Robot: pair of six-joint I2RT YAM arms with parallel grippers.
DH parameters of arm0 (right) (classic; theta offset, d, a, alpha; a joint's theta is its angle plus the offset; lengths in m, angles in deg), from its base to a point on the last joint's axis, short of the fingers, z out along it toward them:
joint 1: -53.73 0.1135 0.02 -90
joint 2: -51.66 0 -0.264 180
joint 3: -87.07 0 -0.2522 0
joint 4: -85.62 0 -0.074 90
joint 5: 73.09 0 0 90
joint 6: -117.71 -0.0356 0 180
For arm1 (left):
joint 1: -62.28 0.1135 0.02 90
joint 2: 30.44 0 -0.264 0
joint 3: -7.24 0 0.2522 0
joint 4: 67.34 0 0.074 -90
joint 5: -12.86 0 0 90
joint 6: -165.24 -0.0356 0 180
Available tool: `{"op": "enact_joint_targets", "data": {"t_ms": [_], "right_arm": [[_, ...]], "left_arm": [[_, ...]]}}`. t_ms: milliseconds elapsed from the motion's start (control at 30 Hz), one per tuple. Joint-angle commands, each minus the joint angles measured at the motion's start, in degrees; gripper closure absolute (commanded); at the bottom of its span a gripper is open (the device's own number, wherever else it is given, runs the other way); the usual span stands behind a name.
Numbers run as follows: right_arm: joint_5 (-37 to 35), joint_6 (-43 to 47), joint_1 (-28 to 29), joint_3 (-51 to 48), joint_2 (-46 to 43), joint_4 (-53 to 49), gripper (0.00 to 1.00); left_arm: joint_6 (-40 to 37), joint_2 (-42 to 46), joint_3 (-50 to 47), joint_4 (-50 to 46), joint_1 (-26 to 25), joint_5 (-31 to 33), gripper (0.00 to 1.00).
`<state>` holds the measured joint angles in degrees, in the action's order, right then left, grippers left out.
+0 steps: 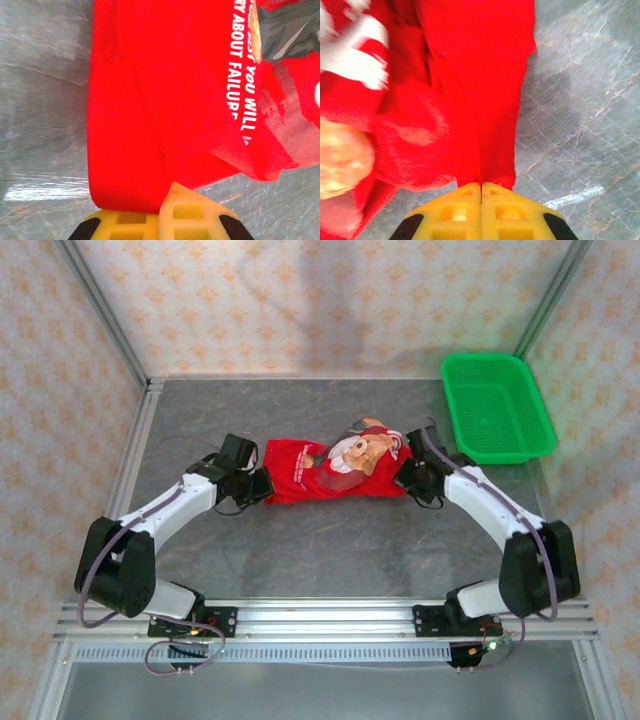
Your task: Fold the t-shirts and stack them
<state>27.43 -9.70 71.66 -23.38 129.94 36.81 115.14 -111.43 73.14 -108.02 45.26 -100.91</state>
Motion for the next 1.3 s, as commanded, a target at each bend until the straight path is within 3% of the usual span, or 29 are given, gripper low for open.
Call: {"op": "enact_joint_targets", "data": {"t_ms": [0,133,267,400,567,667,800,1067,1267], "right_arm": [[-3.6,-0.6,-0.9,5.1,-5.0,-3.9,1.00],[-2.3,1.0,-2.7,14.8,-7.8,-5.2,1.00],[0.2,4.2,-5.9,32.9,-4.7,-8.7,1.00],[1.7,6.8,-7.8,52.7,1.3,-12.5,1.00],[4.2,7.8,-10.8,74.2,8.6,-18.0,1.00],[5.3,8.7,-11.2,80.0,10.3,-20.6,1.00],[6.5,8.2,-11.1,70.7,5.0,-17.2,1.00],[9.9,1.7,-11.2,36.3,-10.1,-7.5,1.00],[11.0,1.8,-11.2,24.4,-11.9,-8.4,1.00]], "left_arm": [[-3.4,2.8,5.7,-5.4,1.8,0.1,1.00],[-6.4,4.3,15.1,-11.7,5.1,-0.7,1.00],[-11.1,2.9,32.9,-19.9,10.9,-3.2,1.00],[-15.6,-1.6,52.6,-28.7,13.1,-3.1,1.00],[-14.3,-3.4,62.2,-27.4,13.9,-1.8,1.00],[-15.0,-4.1,66.8,-29.1,14.7,-1.4,1.00],[-15.8,-1.1,62.5,-27.8,14.8,-1.3,1.00],[-13.9,8.1,37.7,-23.0,15.9,-1.7,1.00],[-13.2,5.1,29.0,-23.2,15.9,-3.0,1.00]]}}
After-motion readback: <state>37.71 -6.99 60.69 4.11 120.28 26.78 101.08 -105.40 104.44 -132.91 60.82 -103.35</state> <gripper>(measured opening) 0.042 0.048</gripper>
